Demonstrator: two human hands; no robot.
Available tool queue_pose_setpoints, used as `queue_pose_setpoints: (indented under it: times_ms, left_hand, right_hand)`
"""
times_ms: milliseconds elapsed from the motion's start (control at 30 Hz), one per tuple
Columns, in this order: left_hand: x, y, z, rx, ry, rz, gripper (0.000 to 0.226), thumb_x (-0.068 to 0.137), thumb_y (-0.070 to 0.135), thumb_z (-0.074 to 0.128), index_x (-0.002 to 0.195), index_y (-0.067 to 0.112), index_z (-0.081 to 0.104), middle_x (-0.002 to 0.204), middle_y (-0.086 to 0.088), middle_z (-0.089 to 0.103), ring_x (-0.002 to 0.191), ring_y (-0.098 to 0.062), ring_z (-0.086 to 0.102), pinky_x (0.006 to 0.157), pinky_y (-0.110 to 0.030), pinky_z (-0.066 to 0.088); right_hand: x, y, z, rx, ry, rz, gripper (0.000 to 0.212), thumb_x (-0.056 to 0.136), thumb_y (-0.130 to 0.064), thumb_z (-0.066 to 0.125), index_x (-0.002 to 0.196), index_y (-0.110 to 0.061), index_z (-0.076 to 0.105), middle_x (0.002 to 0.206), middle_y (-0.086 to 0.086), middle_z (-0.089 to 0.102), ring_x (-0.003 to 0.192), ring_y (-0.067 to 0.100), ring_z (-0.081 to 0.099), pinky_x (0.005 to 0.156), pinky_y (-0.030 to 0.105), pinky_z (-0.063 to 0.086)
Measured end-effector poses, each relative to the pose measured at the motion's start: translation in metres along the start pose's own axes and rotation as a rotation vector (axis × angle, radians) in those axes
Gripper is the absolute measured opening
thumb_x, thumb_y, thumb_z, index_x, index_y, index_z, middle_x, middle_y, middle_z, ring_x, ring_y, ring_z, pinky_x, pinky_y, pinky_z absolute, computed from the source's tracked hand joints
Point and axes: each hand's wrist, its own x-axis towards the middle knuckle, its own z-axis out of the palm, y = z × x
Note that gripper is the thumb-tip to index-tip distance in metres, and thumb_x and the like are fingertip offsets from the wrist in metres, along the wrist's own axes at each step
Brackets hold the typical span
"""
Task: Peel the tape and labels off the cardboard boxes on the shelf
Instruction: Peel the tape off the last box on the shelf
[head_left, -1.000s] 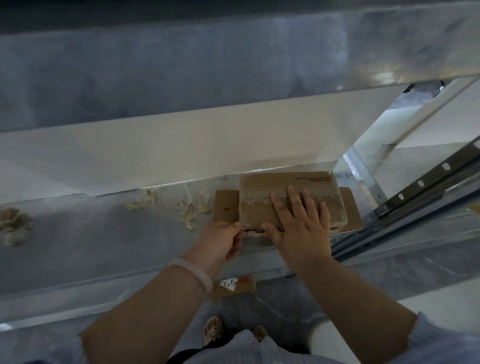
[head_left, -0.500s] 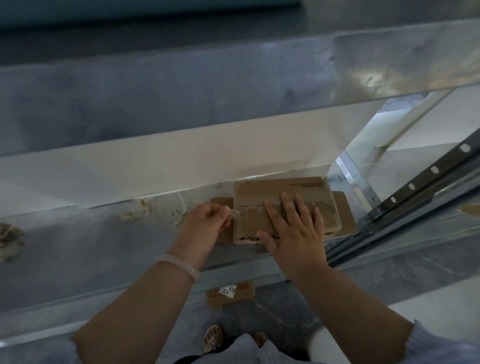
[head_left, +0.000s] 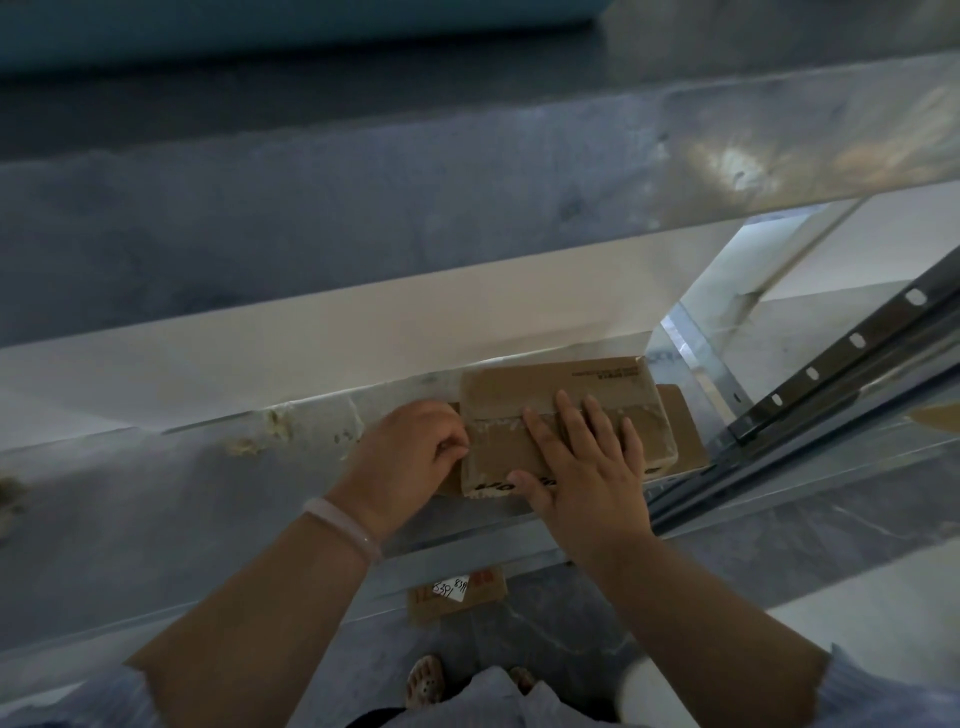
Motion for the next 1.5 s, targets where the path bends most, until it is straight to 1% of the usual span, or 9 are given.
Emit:
queue_pose_setpoints:
  times_ms: [133,367,533,800,967,1067,1200,1333,1500]
  left_hand:
    - [-0.008,0.000,0.012,-0.044,0.079,0.027,0.008,0.088,0.019,0.056,0.083,0.013,0.058,0.097,-0.002,0.066,0.088,-0.019,0.062,0.075,-0.034,0.051]
    - [-0.003,-0.001,0.015,-0.155,0.154,-0.140,0.012,0.091,0.010,0.058,0.083,0.018,0.054,0.093,0.002,0.070,0.086,-0.014,0.066,0.073,-0.030,0.053]
    - [0.002,0.002,0.015,-0.498,0.195,-0.448,0.026,0.094,0.005,0.054,0.078,0.024,0.048,0.076,0.000,0.070,0.070,-0.014,0.070,0.066,-0.035,0.059]
    - [-0.003,0.001,-0.009,-1.295,0.003,-0.817,0.021,0.099,0.009,0.045,0.096,0.006,0.065,0.086,-0.008,0.074,0.087,-0.019,0.071,0.075,-0.028,0.058]
    - [-0.009,-0.004,-0.003,-0.924,-0.021,-0.641,0.028,0.081,-0.005,0.068,0.092,0.020,0.069,0.085,-0.004,0.070,0.088,-0.021,0.066,0.077,-0.033,0.059]
    - [-0.008,-0.010,0.005,-0.559,-0.039,-0.530,0.032,0.076,0.013,0.079,0.088,0.041,0.068,0.082,0.008,0.068,0.084,-0.015,0.066,0.083,-0.038,0.056]
    - [-0.005,-0.003,0.004,-0.196,-0.005,-0.313,0.009,0.077,0.022,0.077,0.081,0.030,0.073,0.078,0.017,0.064,0.076,-0.002,0.060,0.074,-0.024,0.049]
    - [-0.007,0.002,0.012,-0.186,0.072,-0.276,0.014,0.081,0.015,0.072,0.077,0.025,0.064,0.083,0.011,0.061,0.078,-0.006,0.058,0.073,-0.022,0.046]
    - [-0.007,0.007,0.017,-0.337,0.196,-0.525,0.025,0.091,0.010,0.060,0.074,0.024,0.049,0.074,0.014,0.059,0.070,-0.002,0.057,0.060,-0.006,0.041]
  right_hand:
    - [-0.002,0.002,-0.001,0.020,0.011,-0.012,0.066,0.091,-0.071,0.023,0.143,-0.036,0.043,0.152,0.004,0.039,0.142,0.030,0.032,0.112,0.054,0.015]
    - [-0.003,0.004,-0.002,0.027,-0.018,-0.016,0.068,0.091,-0.072,0.016,0.143,-0.037,0.043,0.154,0.002,0.037,0.144,0.029,0.029,0.113,0.053,0.014]
    - [-0.008,0.008,-0.001,0.026,-0.028,-0.055,0.070,0.091,-0.073,0.013,0.143,-0.038,0.042,0.155,0.001,0.035,0.145,0.028,0.026,0.114,0.054,0.016]
    - [-0.008,0.007,-0.005,0.052,-0.034,-0.047,0.071,0.090,-0.075,0.012,0.145,-0.038,0.040,0.155,0.001,0.034,0.145,0.027,0.025,0.114,0.052,0.013]
    - [-0.006,0.005,-0.011,0.094,0.005,-0.029,0.066,0.089,-0.074,0.023,0.139,-0.040,0.048,0.151,-0.001,0.040,0.143,0.025,0.030,0.115,0.052,0.019]
    - [0.004,0.001,-0.019,0.119,0.039,0.021,0.058,0.087,-0.072,0.029,0.126,-0.040,0.056,0.139,-0.005,0.051,0.133,0.023,0.039,0.111,0.047,0.023]
    - [0.009,-0.002,-0.015,0.055,0.025,-0.002,0.062,0.085,-0.073,0.031,0.135,-0.043,0.048,0.137,0.001,0.047,0.128,0.027,0.039,0.108,0.049,0.026]
    - [0.008,0.001,-0.013,0.039,0.013,-0.010,0.061,0.086,-0.072,0.027,0.138,-0.047,0.045,0.141,0.001,0.044,0.131,0.028,0.036,0.110,0.050,0.024]
    - [0.006,0.001,-0.013,0.045,0.015,-0.031,0.059,0.087,-0.071,0.030,0.138,-0.047,0.045,0.141,0.000,0.045,0.130,0.027,0.037,0.109,0.051,0.026]
